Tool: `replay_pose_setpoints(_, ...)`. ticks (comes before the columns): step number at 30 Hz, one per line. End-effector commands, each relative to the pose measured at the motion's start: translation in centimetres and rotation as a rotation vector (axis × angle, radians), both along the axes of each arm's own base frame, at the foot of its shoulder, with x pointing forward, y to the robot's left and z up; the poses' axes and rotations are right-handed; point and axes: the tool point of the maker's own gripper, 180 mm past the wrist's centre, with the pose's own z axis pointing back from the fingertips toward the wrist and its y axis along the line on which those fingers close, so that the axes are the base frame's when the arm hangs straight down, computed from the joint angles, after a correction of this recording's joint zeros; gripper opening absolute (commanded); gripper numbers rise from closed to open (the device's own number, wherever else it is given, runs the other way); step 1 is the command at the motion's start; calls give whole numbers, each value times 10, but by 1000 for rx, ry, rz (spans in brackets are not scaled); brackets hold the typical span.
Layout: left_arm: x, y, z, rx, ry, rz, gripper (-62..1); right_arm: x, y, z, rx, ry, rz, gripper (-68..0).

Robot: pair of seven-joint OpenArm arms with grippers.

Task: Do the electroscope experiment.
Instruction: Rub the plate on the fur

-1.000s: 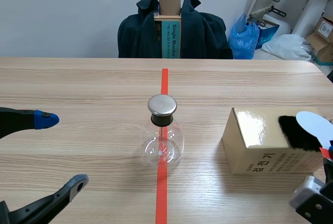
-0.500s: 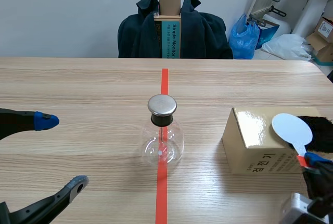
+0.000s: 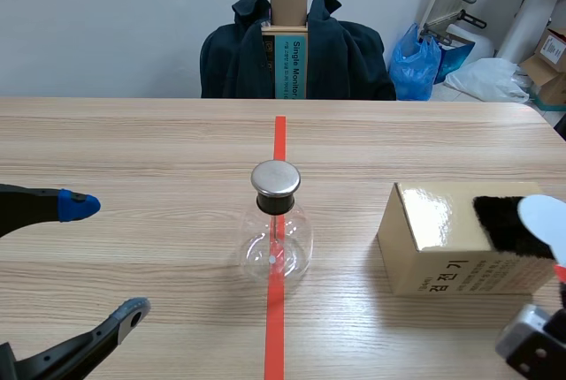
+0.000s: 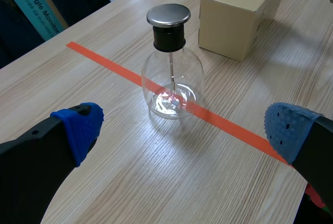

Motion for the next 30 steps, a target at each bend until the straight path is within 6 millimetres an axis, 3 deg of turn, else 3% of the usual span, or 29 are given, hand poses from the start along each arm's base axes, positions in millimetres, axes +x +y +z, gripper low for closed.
replay_pose_setpoints(1, 3, -2, 7, -26, -20, 4, 14, 2, 11, 6, -7, -15, 98, -667)
replay_pose_setpoints(4, 3, -2, 7, -26, -19, 4, 14, 2, 38, 6, 25, -26, 211, -667)
replay_pose_setpoints(8, 3, -2, 7, -25, -19, 5, 14, 1, 7, 6, -10, -28, 31, -667)
replay_pose_setpoints(9, 3, -2, 6, -24, -18, 5, 14, 1, 7, 7, -13, -30, 43, -667)
replay_pose_setpoints(13, 3, -1, 6, -23, -17, 5, 14, 1, 40, 5, 29, -28, 205, -667)
replay_pose_setpoints(17, 3, -1, 6, -20, -15, 5, 14, 0, 6, 2, 0, -14, 10, -667)
replay_pose_setpoints(22, 3, -1, 5, -19, -14, 5, 14, 2, 37, 9, 16, -36, 210, -667)
replay_pose_setpoints(26, 3, -1, 5, -18, -13, 6, 14, -1, 6, 3, -8, -7, 28, -667)
replay_pose_setpoints(30, 3, -1, 5, -18, -13, 6, 14, 1, 38, 7, 0, -28, 212, -667)
